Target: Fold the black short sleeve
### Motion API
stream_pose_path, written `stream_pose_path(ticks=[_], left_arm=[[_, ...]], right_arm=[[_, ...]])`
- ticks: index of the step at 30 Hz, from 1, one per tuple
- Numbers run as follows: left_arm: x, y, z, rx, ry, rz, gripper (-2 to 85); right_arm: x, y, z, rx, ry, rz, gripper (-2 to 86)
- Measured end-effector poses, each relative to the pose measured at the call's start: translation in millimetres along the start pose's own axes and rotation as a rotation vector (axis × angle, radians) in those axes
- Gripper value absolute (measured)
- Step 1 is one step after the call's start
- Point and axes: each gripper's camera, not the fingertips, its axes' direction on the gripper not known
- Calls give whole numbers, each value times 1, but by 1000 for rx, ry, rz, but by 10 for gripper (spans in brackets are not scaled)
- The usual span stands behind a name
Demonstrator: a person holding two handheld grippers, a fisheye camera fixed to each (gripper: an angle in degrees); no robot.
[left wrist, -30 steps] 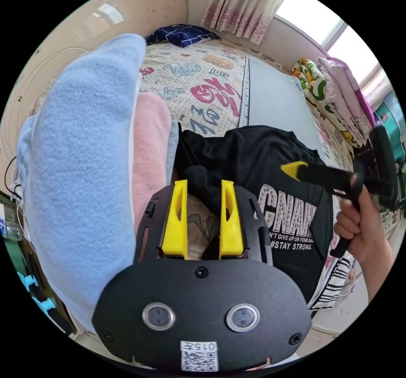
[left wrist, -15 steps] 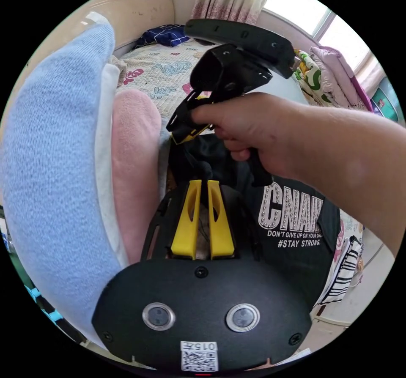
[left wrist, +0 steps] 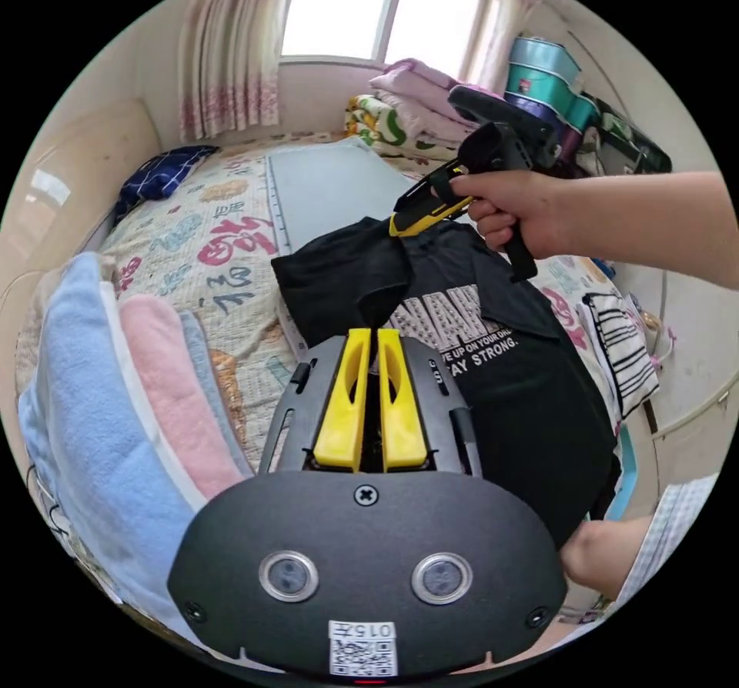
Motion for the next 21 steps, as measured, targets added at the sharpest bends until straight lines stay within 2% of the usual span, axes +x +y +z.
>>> stream_pose_path(ticks=[3, 12, 16, 18, 21], left_arm=[[41, -3, 27, -71, -2, 95, 10], [110, -12, 99, -354, -22, 195, 33], [128, -16, 100, -394, -13, 290, 43], [136, -30, 89, -343, 48, 339, 41], [129, -55, 97, -339, 65, 290, 37]], right_arm=[[40, 16, 3, -32, -8, 90, 0], [78, 46, -4, -103, -24, 186, -5], [94, 61, -31, -126, -57, 165, -5], [99, 65, -52, -121, -55, 145, -6], [103, 64, -68, -112, -42, 146, -6]])
